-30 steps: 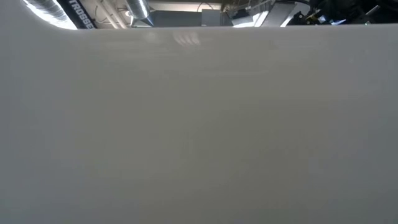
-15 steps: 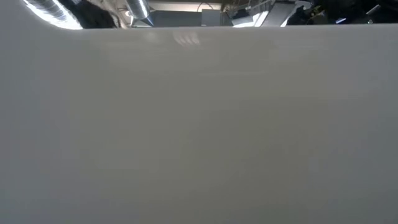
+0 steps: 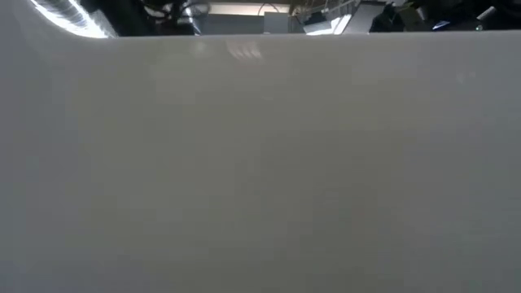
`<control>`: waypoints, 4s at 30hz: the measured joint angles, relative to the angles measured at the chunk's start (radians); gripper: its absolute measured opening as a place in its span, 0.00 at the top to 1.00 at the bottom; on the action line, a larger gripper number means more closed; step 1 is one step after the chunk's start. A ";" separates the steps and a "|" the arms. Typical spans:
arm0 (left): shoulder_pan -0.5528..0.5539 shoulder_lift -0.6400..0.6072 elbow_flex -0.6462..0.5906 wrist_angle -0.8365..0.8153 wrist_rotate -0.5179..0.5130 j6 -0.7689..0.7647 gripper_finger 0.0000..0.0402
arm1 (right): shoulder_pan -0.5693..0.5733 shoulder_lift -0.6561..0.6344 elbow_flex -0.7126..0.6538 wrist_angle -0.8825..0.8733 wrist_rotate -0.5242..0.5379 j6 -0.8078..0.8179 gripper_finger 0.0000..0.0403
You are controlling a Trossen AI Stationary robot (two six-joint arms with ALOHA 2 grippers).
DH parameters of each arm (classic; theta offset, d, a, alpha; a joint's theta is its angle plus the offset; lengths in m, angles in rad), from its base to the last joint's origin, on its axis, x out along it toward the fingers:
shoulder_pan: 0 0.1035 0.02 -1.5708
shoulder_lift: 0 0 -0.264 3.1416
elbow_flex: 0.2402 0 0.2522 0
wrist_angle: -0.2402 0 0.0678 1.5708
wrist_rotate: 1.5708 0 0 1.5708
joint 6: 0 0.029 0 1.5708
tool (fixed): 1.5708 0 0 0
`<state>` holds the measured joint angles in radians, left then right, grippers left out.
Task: Sort silverware by color (type)
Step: Put the blue spoon into the transparent bin
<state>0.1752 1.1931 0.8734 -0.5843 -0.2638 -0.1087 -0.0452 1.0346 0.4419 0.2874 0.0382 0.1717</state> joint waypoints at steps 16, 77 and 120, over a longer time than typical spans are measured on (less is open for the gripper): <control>-0.234 0.017 -0.226 0.760 0.122 0.119 0.90 | 0.001 0.321 0.000 0.532 -0.201 -0.159 0.34; -0.297 0.070 -0.292 0.832 0.258 0.078 0.70 | 0.183 0.479 0.432 0.189 0.065 -0.509 0.99; -0.296 -0.008 -0.293 0.592 -0.019 0.011 0.70 | -0.700 0.217 0.331 -0.757 0.468 -0.467 1.00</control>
<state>-0.1211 1.1851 0.5808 0.0082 -0.2832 -0.0975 -0.7456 1.2514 0.7731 -0.4698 0.5060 -0.2954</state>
